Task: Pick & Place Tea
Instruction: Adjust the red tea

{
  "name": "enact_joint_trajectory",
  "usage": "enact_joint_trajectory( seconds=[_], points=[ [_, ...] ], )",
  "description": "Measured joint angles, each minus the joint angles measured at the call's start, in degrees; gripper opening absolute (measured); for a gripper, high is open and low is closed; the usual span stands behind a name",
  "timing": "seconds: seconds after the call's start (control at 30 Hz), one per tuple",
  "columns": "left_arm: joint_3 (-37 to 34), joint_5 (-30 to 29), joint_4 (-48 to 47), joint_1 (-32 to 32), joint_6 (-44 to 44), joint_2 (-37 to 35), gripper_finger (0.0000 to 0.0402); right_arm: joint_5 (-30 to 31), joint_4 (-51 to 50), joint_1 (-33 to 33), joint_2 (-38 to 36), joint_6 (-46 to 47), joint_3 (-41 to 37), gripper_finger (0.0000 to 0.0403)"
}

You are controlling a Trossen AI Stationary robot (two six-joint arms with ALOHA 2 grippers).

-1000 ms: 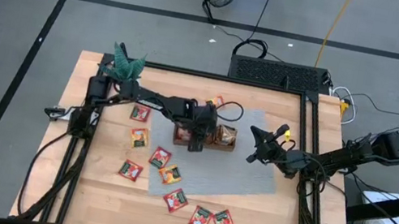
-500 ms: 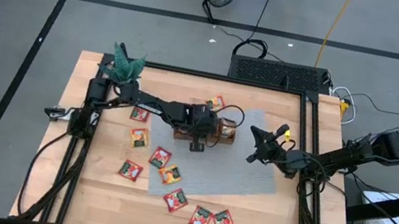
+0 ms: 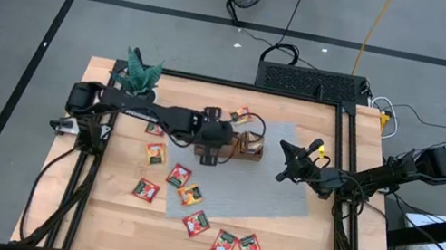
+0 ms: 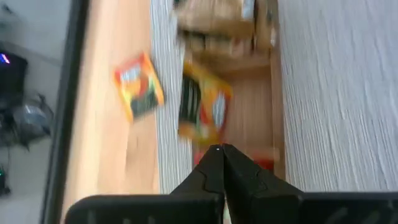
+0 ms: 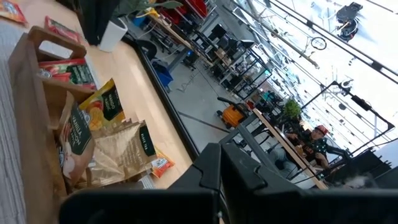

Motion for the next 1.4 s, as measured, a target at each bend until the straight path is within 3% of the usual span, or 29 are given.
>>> enact_joint_trajectory(
  seconds=[0.13,0.23,0.3,0.67,0.83,0.9,1.13,1.4],
  points=[
    [-0.07,5.13,-8.85,2.73,-3.35,-0.04,0.0003,-0.03,-0.04,0.00,0.00,-0.06,0.00,0.0000],
    [-0.18,14.62,-8.08,4.66,-3.47,1.68,0.0002,-0.05,-0.02,0.00,0.00,0.26,0.00,0.0000],
    [-0.20,17.76,-6.23,5.05,-2.64,2.93,0.0002,-0.07,-0.04,0.00,0.00,0.36,0.00,0.0000],
    [-0.17,19.75,-6.39,6.51,-1.56,9.62,0.0001,-0.08,-0.39,0.00,0.00,0.03,0.02,0.0000],
    [-0.02,25.96,-6.42,7.05,-0.46,10.76,0.0002,-0.08,-0.47,0.00,0.00,0.05,0.02,0.0000],
    [-0.02,25.29,-6.01,7.06,-0.50,10.77,0.0001,-0.08,-0.39,0.00,0.00,0.05,0.02,0.0000],
    [-0.04,11.95,-6.42,6.27,-4.00,10.87,0.0002,-0.08,-0.43,0.00,0.00,0.27,0.02,0.0000],
    [-0.15,2.79,-6.89,3.93,-3.93,10.91,0.0003,-0.05,-0.45,0.00,0.00,0.57,0.02,0.0000]
  ],
)
